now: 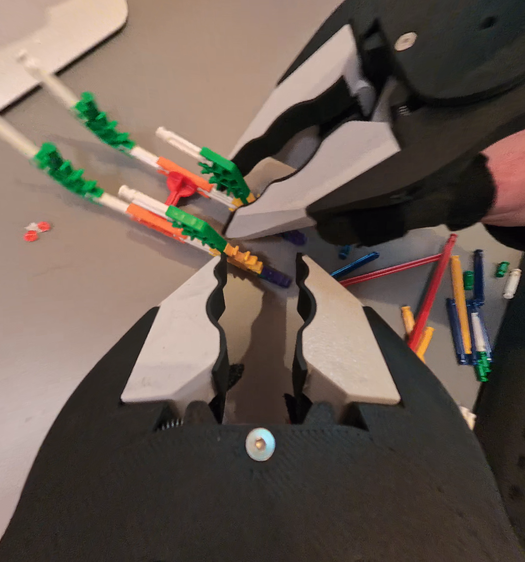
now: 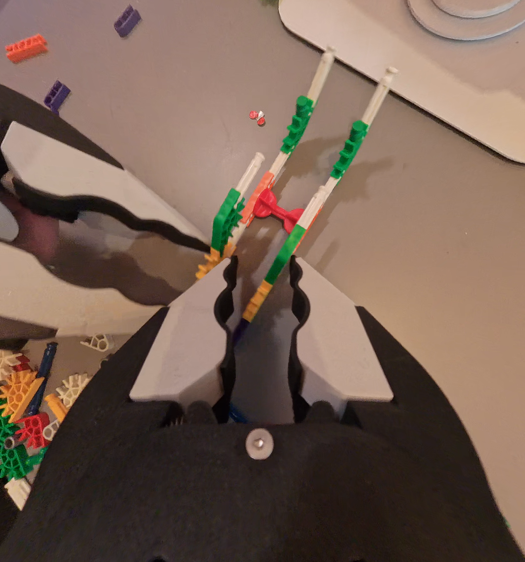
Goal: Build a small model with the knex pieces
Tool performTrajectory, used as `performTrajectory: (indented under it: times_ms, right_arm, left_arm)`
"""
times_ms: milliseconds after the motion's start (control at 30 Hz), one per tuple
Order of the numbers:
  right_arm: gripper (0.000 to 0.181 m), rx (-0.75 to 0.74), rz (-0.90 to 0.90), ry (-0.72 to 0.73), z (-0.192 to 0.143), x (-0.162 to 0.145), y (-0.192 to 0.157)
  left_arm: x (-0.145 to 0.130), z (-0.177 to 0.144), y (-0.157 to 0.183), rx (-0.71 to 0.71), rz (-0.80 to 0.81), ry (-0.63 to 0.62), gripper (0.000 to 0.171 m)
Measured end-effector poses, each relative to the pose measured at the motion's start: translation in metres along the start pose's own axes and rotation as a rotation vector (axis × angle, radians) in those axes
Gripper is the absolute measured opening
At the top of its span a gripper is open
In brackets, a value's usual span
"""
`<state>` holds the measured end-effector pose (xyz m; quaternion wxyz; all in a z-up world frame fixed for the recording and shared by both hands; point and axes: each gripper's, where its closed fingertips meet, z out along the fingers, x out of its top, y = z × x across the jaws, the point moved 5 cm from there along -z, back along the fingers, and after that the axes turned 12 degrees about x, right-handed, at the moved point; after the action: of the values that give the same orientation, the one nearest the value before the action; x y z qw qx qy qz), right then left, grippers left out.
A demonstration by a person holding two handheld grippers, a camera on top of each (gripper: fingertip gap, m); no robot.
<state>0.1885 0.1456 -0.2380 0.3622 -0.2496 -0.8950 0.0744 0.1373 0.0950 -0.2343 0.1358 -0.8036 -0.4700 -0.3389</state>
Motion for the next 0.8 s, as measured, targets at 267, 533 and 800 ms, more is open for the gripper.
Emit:
performTrajectory:
  times_ms: [267, 533, 800]
  right_arm:
    - [0.004, 0.097, -0.175, -0.120, 0.002, 0.004, 0.011]
    - [0.004, 0.207, -0.402, -0.191, 0.013, 0.018, 0.012]
    - [0.049, 0.170, -0.496, -0.298, 0.020, 0.044, 0.030]
  left_arm:
    - [-0.003, -0.004, 0.037, -0.154, -0.006, 0.027, 0.047]
    - [-0.019, -0.043, 0.037, -0.143, 0.026, 0.072, 0.044]
    - [-0.043, -0.081, 0.035, -0.072, 0.027, 0.099, 0.047]
